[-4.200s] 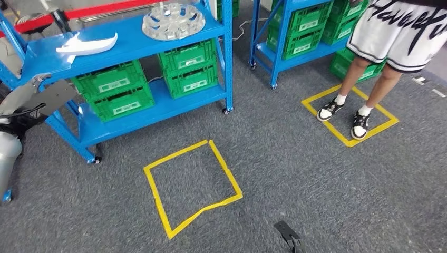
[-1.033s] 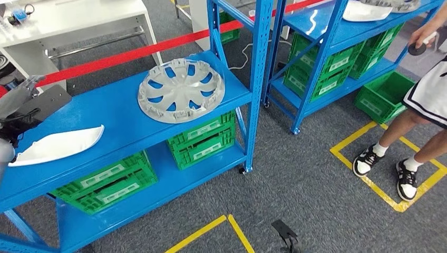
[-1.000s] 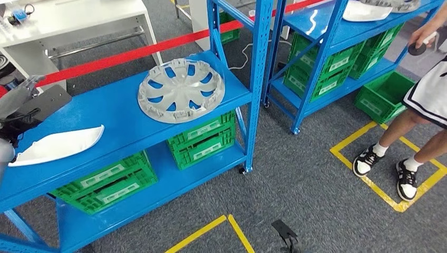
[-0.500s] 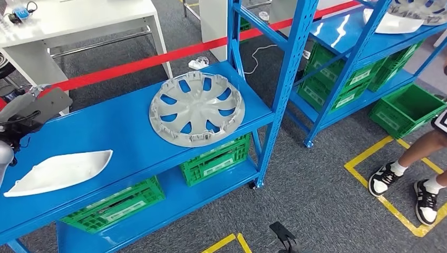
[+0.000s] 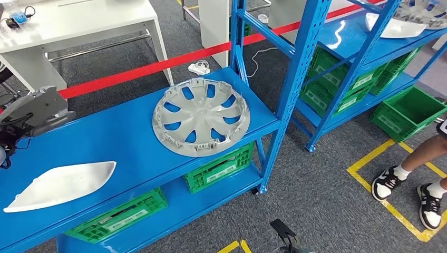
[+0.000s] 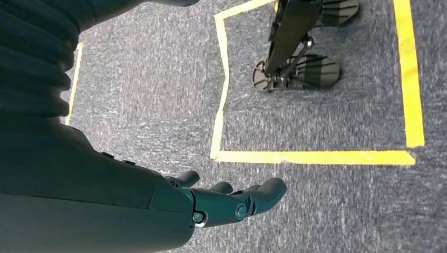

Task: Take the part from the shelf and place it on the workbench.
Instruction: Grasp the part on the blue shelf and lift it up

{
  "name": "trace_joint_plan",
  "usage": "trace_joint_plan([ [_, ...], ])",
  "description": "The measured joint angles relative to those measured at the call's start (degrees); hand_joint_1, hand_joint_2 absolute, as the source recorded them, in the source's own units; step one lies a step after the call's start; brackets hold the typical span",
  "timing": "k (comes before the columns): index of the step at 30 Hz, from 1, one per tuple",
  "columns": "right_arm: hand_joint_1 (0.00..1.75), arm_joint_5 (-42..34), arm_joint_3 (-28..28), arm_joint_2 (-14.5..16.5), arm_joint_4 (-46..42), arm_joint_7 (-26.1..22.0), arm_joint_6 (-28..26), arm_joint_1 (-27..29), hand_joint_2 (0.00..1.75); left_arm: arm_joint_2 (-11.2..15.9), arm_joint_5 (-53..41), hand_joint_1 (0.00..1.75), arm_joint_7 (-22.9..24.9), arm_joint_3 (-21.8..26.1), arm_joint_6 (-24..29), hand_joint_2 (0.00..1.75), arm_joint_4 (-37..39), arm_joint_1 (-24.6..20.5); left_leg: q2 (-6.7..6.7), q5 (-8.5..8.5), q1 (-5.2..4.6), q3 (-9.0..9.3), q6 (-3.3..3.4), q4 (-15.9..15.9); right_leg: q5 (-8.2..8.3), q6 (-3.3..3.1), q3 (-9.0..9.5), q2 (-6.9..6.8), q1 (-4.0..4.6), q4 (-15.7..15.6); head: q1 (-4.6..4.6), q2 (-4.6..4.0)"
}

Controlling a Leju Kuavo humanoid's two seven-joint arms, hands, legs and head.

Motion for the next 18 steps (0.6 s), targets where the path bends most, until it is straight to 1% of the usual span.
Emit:
trace_joint_plan([
  [1,0.00,-0.02,-0.02,-0.01,0.00,-0.01,0.01,0.00,1.75,0.06,0.07,0.00,-0.36,-0.12,-0.42,1.75,-0.04,-0.04,0.02,0.09,0.12,0.22,0.30,-0.27,-0.49,0.26,-0.20,-0.03,0.02,0.53,0.02,0.00],
  [2,0.00,-0.04,-0.05,-0.01,0.00,0.00,0.01,-0.01,1.75,0.10,0.17,0.00,-0.67,-0.27,-0.80,1.75,-0.09,-0.11,0.05,0.19,0.25,0.46,0.62,-0.55,-1.48,0.43,-0.96,-0.05,0.06,2.16,0.09,0.00],
  [3,0.00,-0.05,-0.11,-0.02,0.00,0.01,0.02,0.00,1.75,0.10,0.29,0.00,-0.99,-0.47,-1.29,1.75,-0.11,-0.15,0.07,0.17,0.27,0.62,0.90,-0.69,-2.92,0.54,-2.38,-0.08,0.03,4.97,0.15,0.00],
  [4,0.00,-0.05,-0.16,-0.02,0.00,0.01,0.02,0.00,1.75,0.11,0.42,0.00,-1.27,-0.68,-1.85,1.75,-0.08,-0.16,0.06,0.05,0.19,0.65,1.15,-0.65,-4.52,0.63,-4.26,-0.08,0.07,8.59,0.22,0.00],
  [5,0.00,-0.05,-0.21,-0.02,0.00,0.02,0.02,0.01,1.75,0.11,0.56,0.00,-1.62,-0.86,-2.63,1.75,-0.02,-0.08,0.04,-0.10,0.10,0.65,1.34,-0.54,-5.79,0.72,-6.28,-0.08,0.08,12.24,0.25,0.00],
  [6,0.00,-0.04,-0.24,-0.02,0.00,0.02,0.02,0.03,1.75,0.13,0.68,0.00,-2.02,-1.05,-3.58,1.75,0.03,0.03,0.01,-0.27,0.02,0.66,1.45,-0.39,-6.19,0.79,-7.75,-0.08,0.08,14.65,0.25,0.00],
  [7,0.00,-0.01,-0.26,-0.02,0.00,0.02,0.02,0.04,1.75,0.20,0.82,0.00,-2.53,-1.24,-4.71,1.75,0.08,0.11,-0.04,-0.46,-0.02,0.66,1.48,-0.18,-5.58,0.83,-8.32,-0.08,0.07,15.16,0.26,0.00],
  [8,0.00,0.03,-0.27,-0.02,0.00,0.02,0.02,0.04,1.75,0.32,0.94,0.00,-3.19,-1.45,-6.06,1.75,0.09,0.15,-0.09,-0.69,-0.01,0.67,1.42,0.10,-4.00,0.84,-7.81,-0.09,0.05,13.49,0.26,0.00],
  [9,0.00,0.07,-0.30,-0.03,0.00,0.03,0.02,0.04,1.75,0.51,1.05,0.00,-4.03,-1.73,-7.73,1.75,0.08,0.12,-0.14,-0.98,0.01,0.68,1.28,0.48,-1.87,0.80,-6.35,-0.10,0.02,10.03,0.28,0.00],
  [10,0.00,0.10,-0.33,-0.04,0.00,0.06,0.02,0.01,1.75,0.78,1.14,0.00,-4.97,-2.04,-9.53,1.75,0.07,0.05,-0.17,-1.31,-0.05,0.61,1.05,0.89,-0.38,0.70,-4.71,-0.10,0.03,6.48,0.29,0.00],
  [11,0.00,0.12,-0.39,-0.04,0.00,0.11,0.02,-0.01,1.75,1.18,1.20,0.00,-5.96,-2.43,-11.44,1.75,0.05,-0.02,-0.21,-1.62,-0.14,0.50,0.76,1.33,0.62,0.49,-3.34,-0.09,0.02,3.61,0.27,0.00],
  [12,0.00,0.13,-0.47,-0.05,0.00,0.23,0.02,0.00,1.75,1.59,1.23,0.00,-6.85,-2.81,-13.13,1.75,0.04,-0.07,-0.23,-1.84,-0.24,0.41,0.49,1.61,0.95,0.28,-2.51,-0.06,0.06,1.94,0.27,0.00],
  [13,0.00,0.13,-0.56,-0.04,0.00,0.36,0.02,0.04,1.75,2.03,1.27,0.00,-7.60,-3.19,-14.45,1.75,0.02,-0.09,-0.24,-1.96,-0.38,0.33,0.47,1.76,0.73,0.10,-2.28,-0.03,0.09,1.51,0.26,0.00],
  [16,0.00,0.12,-0.76,-0.04,0.00,0.64,0.02,0.15,1.75,3.24,1.31,0.00,-9.60,-4.32,-17.44,1.75,-0.17,-0.23,-0.22,-1.94,-0.52,0.59,0.91,1.53,0.89,-0.10,-2.12,0.13,0.09,1.27,0.25,0.00],
  [18,0.00,0.09,-0.82,-0.04,0.00,0.72,0.01,0.13,1.75,3.98,1.32,0.00,-10.99,-5.10,-19.18,1.75,-0.25,-0.50,-0.15,-1.85,-0.53,0.85,0.81,1.22,0.86,-0.26,-2.04,0.24,0.10,1.26,0.25,0.00],
])
